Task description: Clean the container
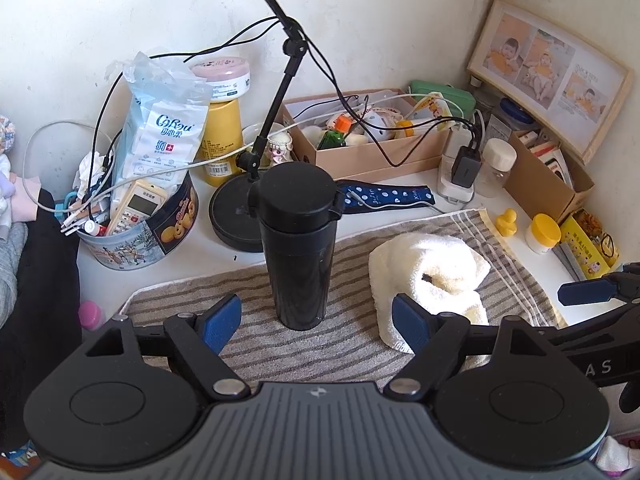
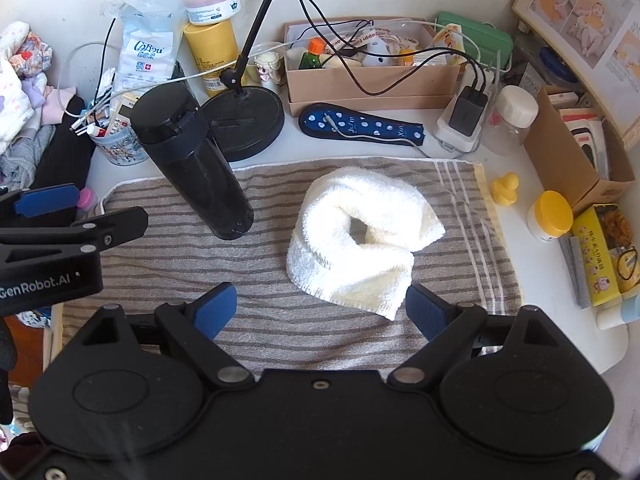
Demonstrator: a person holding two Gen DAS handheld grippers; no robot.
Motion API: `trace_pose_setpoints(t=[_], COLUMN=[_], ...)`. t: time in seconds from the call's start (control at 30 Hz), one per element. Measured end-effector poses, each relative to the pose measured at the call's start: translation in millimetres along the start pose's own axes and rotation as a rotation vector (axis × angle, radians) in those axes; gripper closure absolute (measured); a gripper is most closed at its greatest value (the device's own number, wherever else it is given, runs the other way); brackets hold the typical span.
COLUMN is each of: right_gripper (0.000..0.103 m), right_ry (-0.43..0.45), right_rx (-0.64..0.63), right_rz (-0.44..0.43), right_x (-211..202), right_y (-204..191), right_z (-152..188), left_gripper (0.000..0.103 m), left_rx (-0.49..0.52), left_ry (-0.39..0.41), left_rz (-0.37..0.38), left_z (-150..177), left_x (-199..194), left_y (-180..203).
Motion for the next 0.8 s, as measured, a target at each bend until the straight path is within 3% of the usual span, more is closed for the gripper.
trace_pose_setpoints(t=[0.3, 0.43, 0.47, 0.5, 0.57, 0.67, 0.8], right_gripper=[0.012, 0.011, 0.009, 0.001, 0.001, 0.001, 0.001], right_ry=[0.078, 0.098, 0.099, 0.107, 0.123, 0.131, 0.143], right_rx=[0.034, -0.019, -0.036, -0.062, -0.114, -0.184, -0.182], right_rz=[-0.042, -0.053, -0.051, -0.053, -0.056, -0.070, -0.113], right_x=[19.5, 29.9, 32.1, 33.7, 37.1, 43.2, 49.9], right_y=[38.1, 39.7, 38.5, 36.9, 33.5, 28.6, 30.2], right_z=[-3.3, -3.0, -2.8, -3.0, -3.3, -3.8, -7.5], left_gripper=[0.021, 0.021, 0.021, 0.021, 0.021, 0.021, 0.021], left_rx=[-0.048, 0.008, 0.025, 0.048, 0.073, 0.070, 0.054], left_ry=[0.033, 0.020, 0.011, 0.000, -0.012, -0.012, -0.005], left_rz=[0.057, 0.061, 0.058, 0.058, 0.053, 0.054, 0.061], left_z=[-3.8, 0.9, 2.3, 4.1, 6.7, 9.3, 12.3], left_x=[10.2, 21.1, 24.1, 27.1, 31.8, 39.0, 48.7], left_y=[-13.3, -7.0, -4.9, -2.2, 2.0, 2.5, 1.4])
Point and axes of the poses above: each gripper's, at about its wrist camera, not at the fingertips, and x roughly the way its jaws point, y to its right, z to its underside, the point moved 4 cm from there along x, roughly the way its jaws point, and after that the axes turned 6 degrees about -z, right-handed, at the moved point
